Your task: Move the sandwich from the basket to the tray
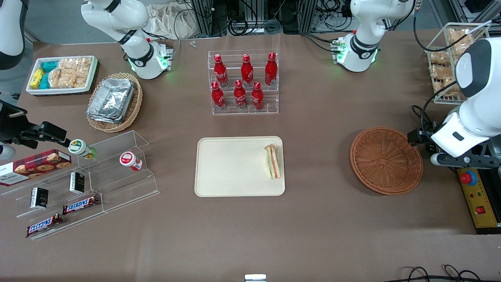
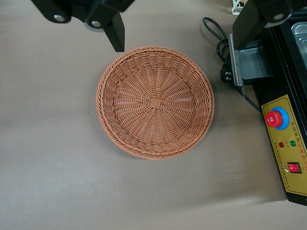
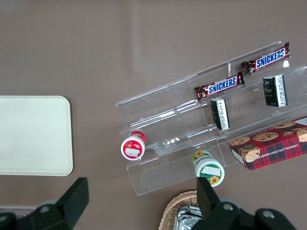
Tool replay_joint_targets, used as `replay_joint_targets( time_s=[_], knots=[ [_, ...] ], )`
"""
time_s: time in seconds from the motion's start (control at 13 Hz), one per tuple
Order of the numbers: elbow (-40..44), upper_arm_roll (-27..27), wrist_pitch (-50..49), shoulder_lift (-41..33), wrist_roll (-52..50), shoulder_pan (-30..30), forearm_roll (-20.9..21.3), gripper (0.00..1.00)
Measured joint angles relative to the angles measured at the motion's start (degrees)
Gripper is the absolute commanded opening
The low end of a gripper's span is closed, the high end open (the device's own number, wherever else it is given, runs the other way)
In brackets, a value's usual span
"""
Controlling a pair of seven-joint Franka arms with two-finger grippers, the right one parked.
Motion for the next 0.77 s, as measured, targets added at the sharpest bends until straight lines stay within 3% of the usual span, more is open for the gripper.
replay_joint_targets(
  time_s=[0.77],
  knots=[
    [1.38, 0.25, 0.57, -0.02, -0.73, -0.24, -0.08, 1.00]
  ],
)
